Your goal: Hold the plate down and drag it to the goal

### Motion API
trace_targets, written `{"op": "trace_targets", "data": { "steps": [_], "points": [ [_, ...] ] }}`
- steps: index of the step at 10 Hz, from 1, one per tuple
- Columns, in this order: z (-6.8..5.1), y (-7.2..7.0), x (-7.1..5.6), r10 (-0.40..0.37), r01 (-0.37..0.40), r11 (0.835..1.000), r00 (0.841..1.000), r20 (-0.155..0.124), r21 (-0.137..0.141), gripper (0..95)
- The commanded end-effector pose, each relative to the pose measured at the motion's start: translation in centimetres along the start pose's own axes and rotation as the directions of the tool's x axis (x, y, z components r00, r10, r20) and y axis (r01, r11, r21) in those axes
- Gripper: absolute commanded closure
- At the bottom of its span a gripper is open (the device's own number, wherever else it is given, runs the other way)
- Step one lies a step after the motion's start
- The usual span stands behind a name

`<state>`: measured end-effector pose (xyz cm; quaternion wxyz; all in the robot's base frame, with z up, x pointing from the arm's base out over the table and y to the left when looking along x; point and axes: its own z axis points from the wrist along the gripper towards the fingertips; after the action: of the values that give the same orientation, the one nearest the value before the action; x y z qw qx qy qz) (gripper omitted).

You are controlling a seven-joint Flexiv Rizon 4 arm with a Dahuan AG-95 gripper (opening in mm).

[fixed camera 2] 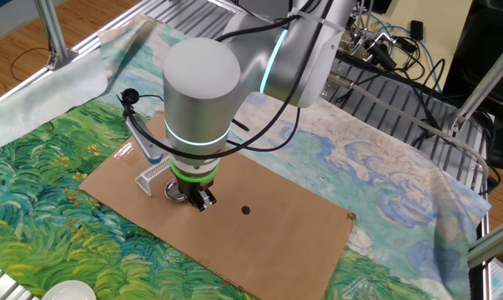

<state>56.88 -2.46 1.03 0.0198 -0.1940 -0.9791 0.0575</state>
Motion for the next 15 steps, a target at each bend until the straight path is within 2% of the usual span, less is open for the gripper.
{"op": "trace_targets", "data": {
  "steps": [1,5,15],
  "points": [
    [0.0,-0.2,0.2,-0.01,0.01,1.0,1.0,0.006,0.009,95.0],
    [0.0,-0.5,0.4,-0.029,0.029,0.999,0.999,0.012,0.033,95.0],
    [0.1,-2.0,-0.3,-0.066,0.065,0.997,0.998,0.02,0.048,95.0]
  ]
}}
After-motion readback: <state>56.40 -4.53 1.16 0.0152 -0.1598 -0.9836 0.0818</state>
